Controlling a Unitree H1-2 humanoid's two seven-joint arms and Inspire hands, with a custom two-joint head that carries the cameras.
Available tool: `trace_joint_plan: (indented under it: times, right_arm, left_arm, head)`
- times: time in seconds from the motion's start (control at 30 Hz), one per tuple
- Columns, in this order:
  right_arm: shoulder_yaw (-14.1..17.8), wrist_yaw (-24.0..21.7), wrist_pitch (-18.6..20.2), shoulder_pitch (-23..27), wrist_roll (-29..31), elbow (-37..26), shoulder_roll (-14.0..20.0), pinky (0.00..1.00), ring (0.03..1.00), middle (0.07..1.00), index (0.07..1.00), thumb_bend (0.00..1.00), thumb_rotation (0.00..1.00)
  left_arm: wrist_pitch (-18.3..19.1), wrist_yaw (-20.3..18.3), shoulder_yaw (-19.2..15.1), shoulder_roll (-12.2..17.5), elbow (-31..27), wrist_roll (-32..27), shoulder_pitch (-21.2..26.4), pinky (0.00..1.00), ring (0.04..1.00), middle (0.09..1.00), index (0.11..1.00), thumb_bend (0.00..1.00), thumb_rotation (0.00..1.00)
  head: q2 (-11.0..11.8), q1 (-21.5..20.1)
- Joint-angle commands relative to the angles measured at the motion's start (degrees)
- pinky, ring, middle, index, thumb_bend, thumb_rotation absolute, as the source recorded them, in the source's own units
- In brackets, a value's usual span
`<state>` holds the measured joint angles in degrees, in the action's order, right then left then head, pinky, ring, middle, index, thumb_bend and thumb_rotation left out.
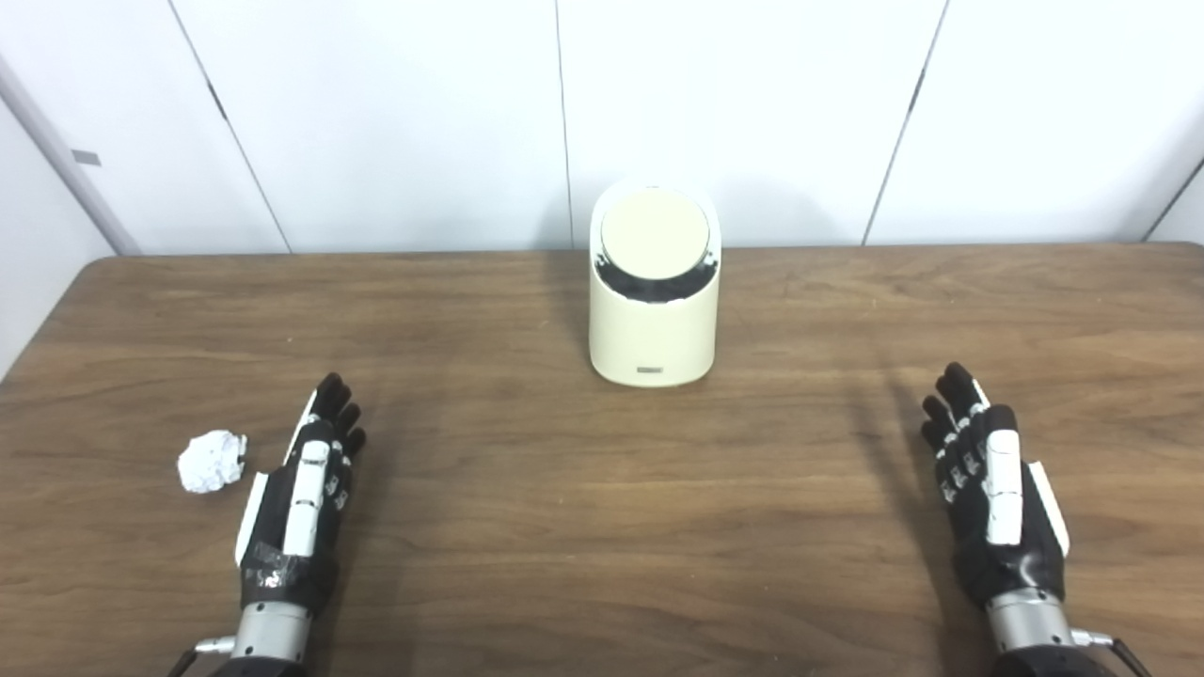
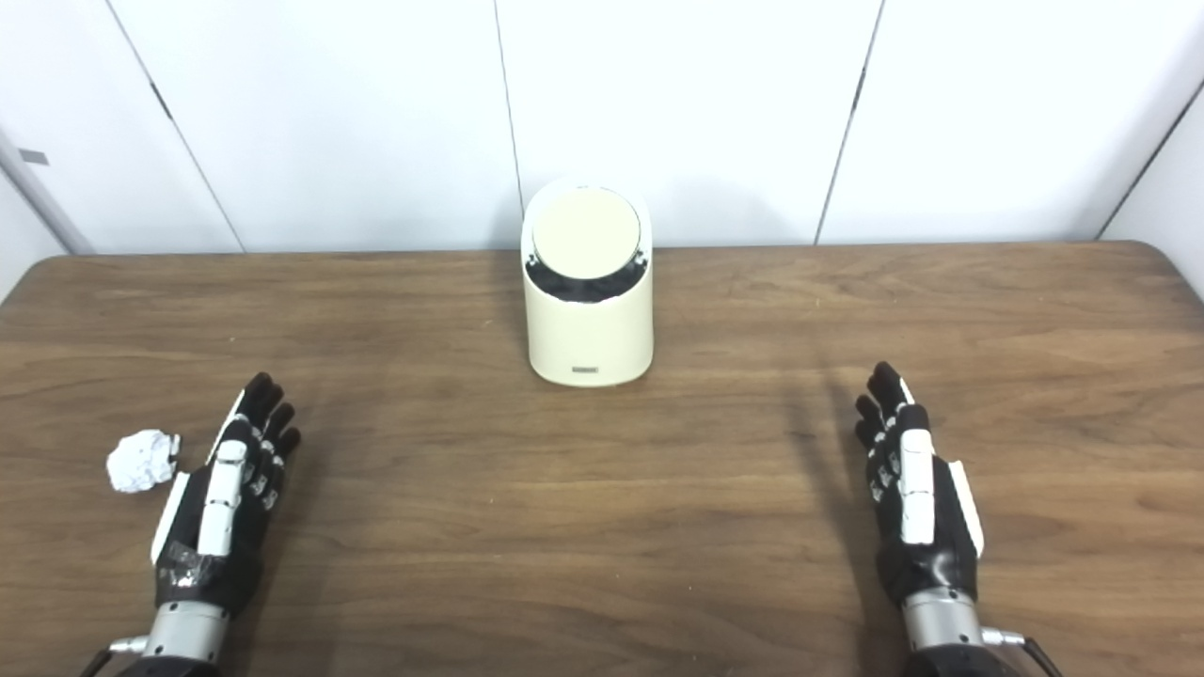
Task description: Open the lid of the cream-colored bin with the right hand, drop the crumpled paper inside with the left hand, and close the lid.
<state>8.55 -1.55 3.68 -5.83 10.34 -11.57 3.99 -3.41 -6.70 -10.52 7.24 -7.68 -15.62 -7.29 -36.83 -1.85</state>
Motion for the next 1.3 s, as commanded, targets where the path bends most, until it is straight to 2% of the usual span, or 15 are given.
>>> trace_joint_plan:
  times: [0.0, 0.1, 0.5, 0.73, 0.93, 1.03, 1.13, 1.27]
  right_arm:
    - [-0.1, 0.1, -0.9, 0.4, 0.0, -1.3, -0.2, 1.00, 0.960, 0.975, 0.940, 0.46, 1.00]
    - [-0.2, 0.0, -1.2, 0.4, -0.1, -1.2, -0.1, 1.00, 0.960, 0.974, 0.941, 0.45, 1.00]
    - [-0.1, 0.5, -0.7, 0.9, -0.2, -1.3, 0.0, 1.00, 0.961, 0.978, 0.950, 0.46, 1.00]
    - [-0.5, 0.1, 0.0, 2.3, -0.4, -1.8, 0.5, 1.00, 0.980, 0.997, 0.969, 0.44, 0.86]
    - [-0.5, -0.3, 1.9, 5.4, 1.4, -2.7, 0.9, 1.00, 0.993, 0.995, 0.979, 0.45, 0.80]
    - [-0.7, 0.1, 2.2, 7.8, 0.2, -2.3, 1.3, 1.00, 0.979, 0.978, 0.959, 0.47, 0.77]
    - [-1.2, 0.1, 3.0, 9.8, -1.0, -2.1, 2.1, 1.00, 0.970, 0.979, 0.959, 0.49, 0.80]
    - [-2.3, 0.0, 4.8, 12.4, -3.1, -2.4, 3.2, 1.00, 0.961, 0.975, 0.953, 0.57, 0.80]
  left_arm:
    - [-1.8, 0.0, 0.2, -0.1, -0.6, 0.2, 0.8, 1.00, 1.000, 1.000, 1.000, 0.43, 0.82]
    - [-1.7, 0.0, 0.1, -0.1, -0.7, 0.0, 0.8, 1.00, 1.000, 1.000, 0.998, 0.45, 0.80]
    - [-1.8, 0.0, 0.1, -0.3, -0.3, -0.2, 0.8, 1.00, 1.000, 1.000, 1.000, 0.43, 0.80]
    - [-1.4, 0.3, 0.2, -0.6, -0.8, 0.1, 0.4, 1.00, 1.000, 1.000, 0.999, 0.45, 0.78]
    - [-1.5, 0.2, 0.2, -0.7, -1.2, 0.1, 0.0, 1.00, 1.000, 1.000, 1.000, 0.43, 0.76]
    - [-1.9, 0.2, 0.3, -0.7, -0.9, 0.4, -0.2, 1.00, 1.000, 1.000, 1.000, 0.44, 0.75]
    - [-1.6, 0.1, 0.4, -0.8, -1.0, 0.6, -0.3, 1.00, 1.000, 1.000, 1.000, 0.46, 0.74]
    - [-1.6, 0.3, 0.7, -1.0, -0.9, 0.9, -0.4, 1.00, 1.000, 1.000, 1.000, 0.45, 0.75]
  head:
    - [0.0, 0.1]
    - [0.0, 0.1]
    - [0.5, 0.2]
    - [1.8, 0.2]
    - [3.3, -0.1]
    - [3.5, -0.2]
    - [3.7, -0.3]
    - [3.9, -0.1]
